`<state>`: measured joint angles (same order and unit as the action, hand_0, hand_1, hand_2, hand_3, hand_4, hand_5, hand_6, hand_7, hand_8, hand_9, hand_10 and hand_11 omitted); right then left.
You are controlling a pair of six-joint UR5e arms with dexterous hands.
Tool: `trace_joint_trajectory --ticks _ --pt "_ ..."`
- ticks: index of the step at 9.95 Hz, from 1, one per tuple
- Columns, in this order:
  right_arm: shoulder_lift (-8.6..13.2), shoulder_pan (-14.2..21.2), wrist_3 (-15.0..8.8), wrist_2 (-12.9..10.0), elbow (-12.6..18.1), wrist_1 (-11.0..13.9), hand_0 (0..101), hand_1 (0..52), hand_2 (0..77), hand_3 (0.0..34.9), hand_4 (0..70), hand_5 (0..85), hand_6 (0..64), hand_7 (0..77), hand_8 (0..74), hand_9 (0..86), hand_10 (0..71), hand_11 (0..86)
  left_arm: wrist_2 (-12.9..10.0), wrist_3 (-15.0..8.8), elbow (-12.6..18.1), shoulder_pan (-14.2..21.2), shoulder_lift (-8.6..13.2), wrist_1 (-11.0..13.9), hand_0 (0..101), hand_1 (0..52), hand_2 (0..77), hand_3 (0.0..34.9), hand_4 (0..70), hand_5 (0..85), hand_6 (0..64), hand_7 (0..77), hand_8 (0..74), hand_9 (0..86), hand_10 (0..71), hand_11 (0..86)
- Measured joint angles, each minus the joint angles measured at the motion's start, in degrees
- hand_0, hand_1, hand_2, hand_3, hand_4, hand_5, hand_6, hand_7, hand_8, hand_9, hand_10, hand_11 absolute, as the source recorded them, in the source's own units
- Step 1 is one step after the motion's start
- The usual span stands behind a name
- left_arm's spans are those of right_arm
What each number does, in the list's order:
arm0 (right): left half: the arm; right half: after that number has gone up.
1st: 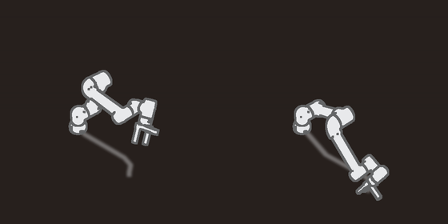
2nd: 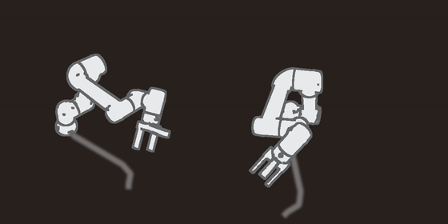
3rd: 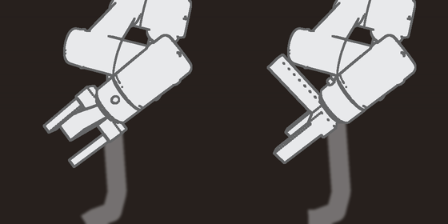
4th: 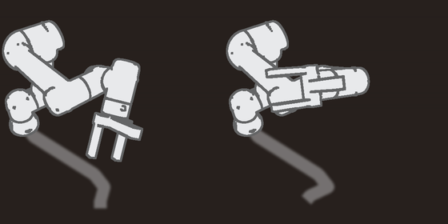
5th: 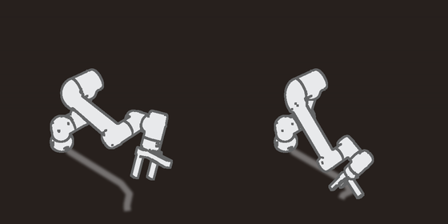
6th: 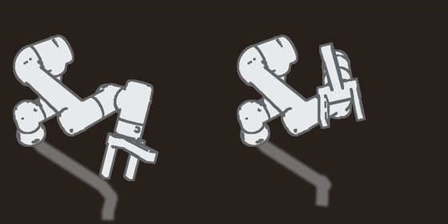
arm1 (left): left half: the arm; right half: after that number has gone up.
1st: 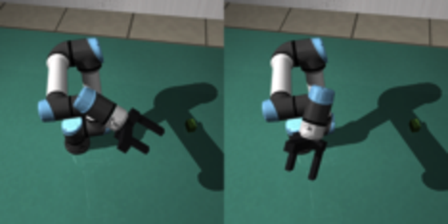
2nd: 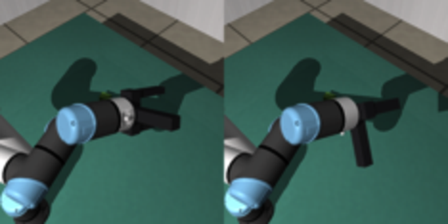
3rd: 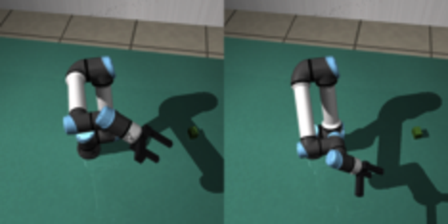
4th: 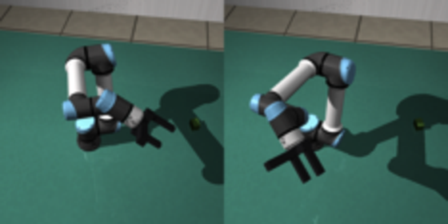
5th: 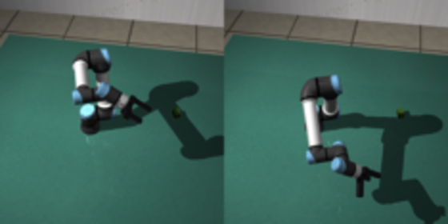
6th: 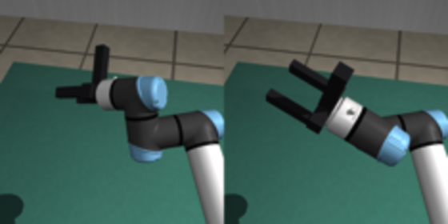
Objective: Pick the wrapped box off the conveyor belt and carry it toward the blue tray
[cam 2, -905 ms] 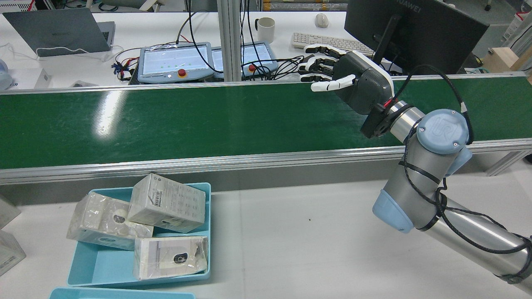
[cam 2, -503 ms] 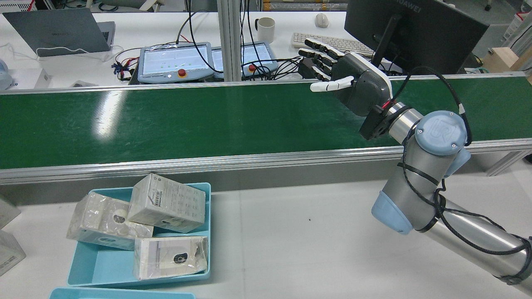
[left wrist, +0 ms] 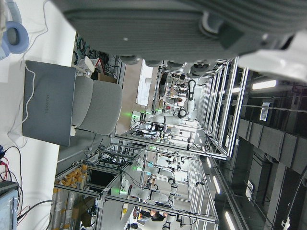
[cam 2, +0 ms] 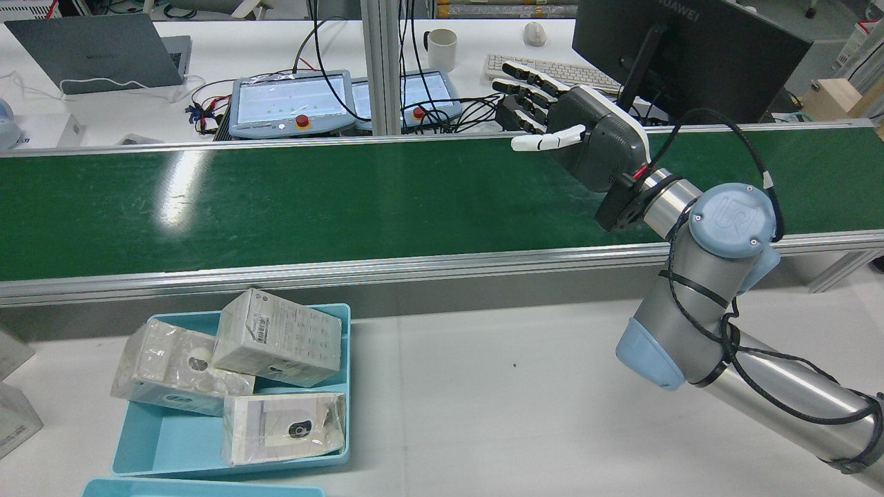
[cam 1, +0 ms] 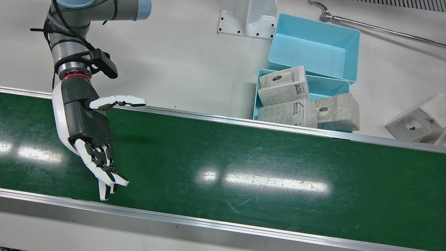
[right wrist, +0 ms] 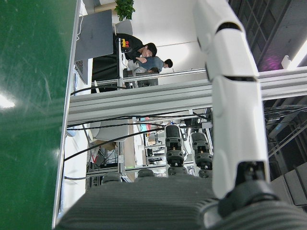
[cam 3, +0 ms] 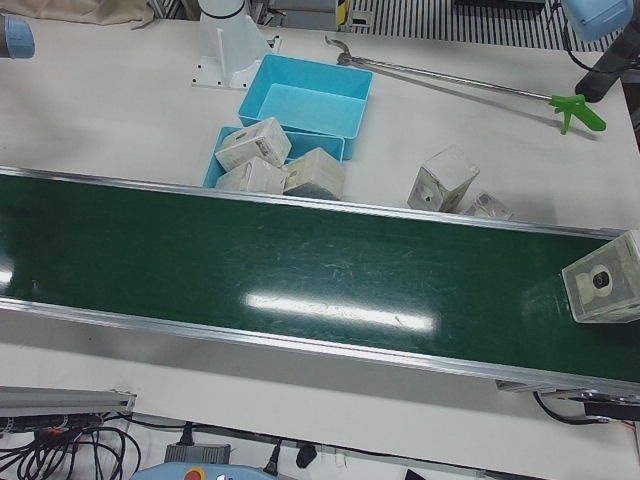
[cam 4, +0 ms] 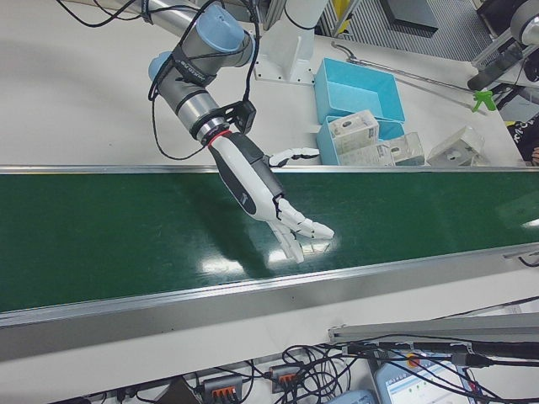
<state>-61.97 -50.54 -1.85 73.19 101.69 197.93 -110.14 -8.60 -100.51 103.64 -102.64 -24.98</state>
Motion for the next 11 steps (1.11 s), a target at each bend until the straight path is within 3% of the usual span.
trace_joint_trajectory --ticks 6,7,8,9,11 --pt "-0.11 -0.02 0.15 -0.07 0.29 -0.06 51 19.6 16.4 12.1 9.8 13.1 2.7 18.5 0.0 2.7 0.0 1.6 0.0 0.0 0.0 0.0 0.0 0.0 0 0.0 0.5 0.0 0.0 1.1 0.0 0.5 0.5 0.0 0.5 0.0" --pt "0.02 0.2 0.13 -0.1 0.16 -0.1 51 19.6 16.4 9.7 9.8 13.6 3.8 19.1 0.0 2.7 0.0 1.6 0.0 0.0 0.0 0.0 0.0 0.0 0 0.0 1.1 0.0 0.0 1.1 0.0 0.5 0.5 0.0 0.5 0.0" --pt "0.14 0.55 0.08 -0.1 -0.04 -0.66 51 19.6 16.4 9.7 9.8 13.6 3.8 19.1 0.0 2.7 0.0 1.6 0.0 0.0 0.0 0.0 0.0 0.0 0 0.0 0.5 0.0 0.0 1.1 0.0 0.5 0.5 0.0 0.5 0.0" --pt "0.17 0.99 -0.04 -0.09 -0.41 -2.04 51 19.1 16.4 3.9 10.9 13.6 3.8 20.2 0.0 4.4 0.0 1.6 0.0 0.0 0.0 0.0 0.0 0.0 0 0.0 1.1 0.0 0.0 1.1 0.0 0.5 0.5 0.0 0.5 0.0" --pt "0.47 1.77 -0.07 -0.05 -1.52 -3.82 51 19.1 16.4 3.5 12.0 14.7 5.5 20.2 0.0 4.4 0.0 1.6 0.0 0.0 0.0 0.0 0.0 0.0 0 0.0 1.1 0.0 0.0 0.5 0.0 0.5 0.5 0.0 0.5 0.0"
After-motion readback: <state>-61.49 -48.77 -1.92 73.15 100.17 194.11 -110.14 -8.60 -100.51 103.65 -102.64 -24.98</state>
